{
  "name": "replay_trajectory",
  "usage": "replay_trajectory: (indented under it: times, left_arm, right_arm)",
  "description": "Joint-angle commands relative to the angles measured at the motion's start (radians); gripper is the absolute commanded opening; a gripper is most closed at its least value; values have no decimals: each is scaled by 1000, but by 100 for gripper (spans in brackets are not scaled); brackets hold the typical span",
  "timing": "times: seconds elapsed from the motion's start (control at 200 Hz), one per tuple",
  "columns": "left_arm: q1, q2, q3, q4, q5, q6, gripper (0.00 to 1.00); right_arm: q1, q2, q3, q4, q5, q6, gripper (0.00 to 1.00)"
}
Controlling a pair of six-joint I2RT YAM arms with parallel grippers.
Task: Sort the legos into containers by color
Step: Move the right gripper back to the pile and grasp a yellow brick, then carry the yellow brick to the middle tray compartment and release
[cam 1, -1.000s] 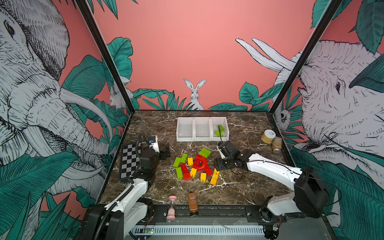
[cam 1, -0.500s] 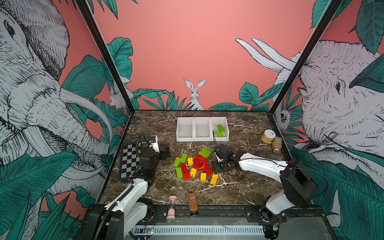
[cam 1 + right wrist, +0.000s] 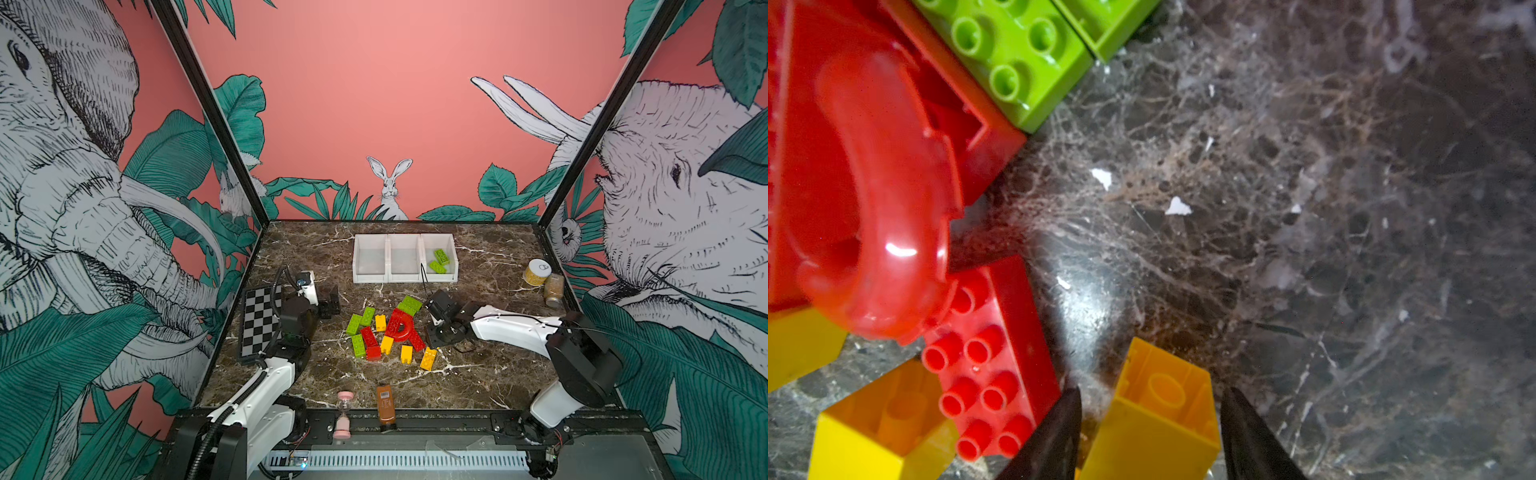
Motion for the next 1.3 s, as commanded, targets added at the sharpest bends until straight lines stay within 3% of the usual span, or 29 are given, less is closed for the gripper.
replay_trajectory:
  times: [0.0,0.45,0.745,0.855,1.295]
  left_arm:
    - [-4,-20,2,0,-11,9,98]
    - [-4,-25,1,0,-10,9,98]
    - [-4,-23,1,2,-3,6,98]
    - [-4,-24,0,6,0,4,98]
    - [-6,-6,0,21,15,-5,98]
  right_arm:
    - [7,12,-6,3,19,-12,50]
    - [5,-13,6,-19,51,-41,30]
    - [-3,-61,156,27,144,-154,27]
    - [-15,-29,235,101,171,-194,27]
    - [-80,367,679,293,186,-262,27]
